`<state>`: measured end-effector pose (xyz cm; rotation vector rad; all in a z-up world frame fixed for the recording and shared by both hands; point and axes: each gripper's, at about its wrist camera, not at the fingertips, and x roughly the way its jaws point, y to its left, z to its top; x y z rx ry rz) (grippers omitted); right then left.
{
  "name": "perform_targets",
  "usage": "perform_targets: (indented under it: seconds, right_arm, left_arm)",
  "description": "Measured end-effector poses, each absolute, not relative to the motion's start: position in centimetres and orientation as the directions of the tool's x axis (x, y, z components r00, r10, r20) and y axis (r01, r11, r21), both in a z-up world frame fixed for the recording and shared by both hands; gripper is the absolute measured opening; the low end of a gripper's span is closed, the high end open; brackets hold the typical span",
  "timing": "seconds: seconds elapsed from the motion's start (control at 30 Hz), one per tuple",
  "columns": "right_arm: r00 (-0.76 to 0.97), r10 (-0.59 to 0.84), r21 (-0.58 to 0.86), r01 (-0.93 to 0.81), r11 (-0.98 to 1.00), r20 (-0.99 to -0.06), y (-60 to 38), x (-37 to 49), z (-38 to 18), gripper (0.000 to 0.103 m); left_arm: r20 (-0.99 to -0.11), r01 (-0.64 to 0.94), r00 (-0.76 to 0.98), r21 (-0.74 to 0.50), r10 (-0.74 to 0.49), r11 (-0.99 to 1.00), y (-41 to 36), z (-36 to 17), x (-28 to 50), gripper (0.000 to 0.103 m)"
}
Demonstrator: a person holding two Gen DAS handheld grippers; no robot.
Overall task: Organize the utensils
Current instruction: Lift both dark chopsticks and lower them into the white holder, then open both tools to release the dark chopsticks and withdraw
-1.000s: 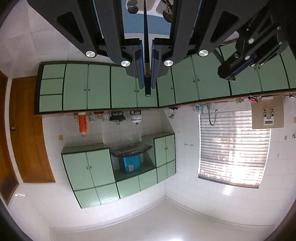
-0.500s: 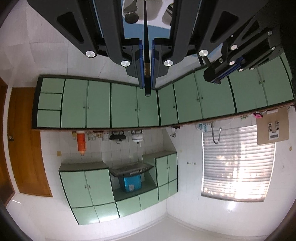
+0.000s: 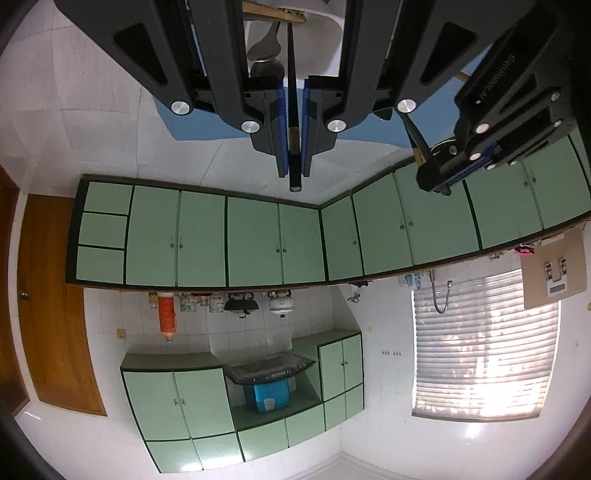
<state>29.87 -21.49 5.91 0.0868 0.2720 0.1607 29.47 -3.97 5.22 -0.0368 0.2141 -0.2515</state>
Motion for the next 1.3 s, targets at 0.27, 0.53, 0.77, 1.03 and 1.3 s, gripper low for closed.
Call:
perform_targets:
  seconds: [0.27,0.53,0.77,1.03,1.3]
  right_arm:
    - [0.942,0.183,0.114,-0.156,0.981,-0.28,-21.7,30.1,6.6,0.007]
    - [0.956,0.168,0.129,-0.14,0.982,-0.24,-23.4,28.9,8.1,0.014]
    - [0.969,0.145,0.145,-0.117,0.982,-0.198,-25.3,26.5,9.0,0.033]
    - [0.977,0.132,0.155,-0.106,0.982,-0.167,-26.7,22.4,8.7,0.052]
    - [0.976,0.119,0.162,-0.09,0.983,-0.18,-27.1,18.9,7.0,0.069]
  left_arm:
    - [-0.215,0.242,0.943,-0.079,-0.253,0.967,-3.7,5.6,29.5,0.007]
    - [-0.187,0.238,0.95,-0.08,-0.25,0.968,-3.4,6.3,28.5,0.03]
    - [-0.14,0.224,0.962,-0.085,-0.235,0.971,-2.5,7.3,26.1,0.06]
    - [-0.128,0.203,0.968,-0.098,-0.215,0.974,-1.4,7.0,22.4,0.079]
    - [-0.17,0.19,0.964,-0.089,-0.203,0.978,-1.0,5.5,18.7,0.093]
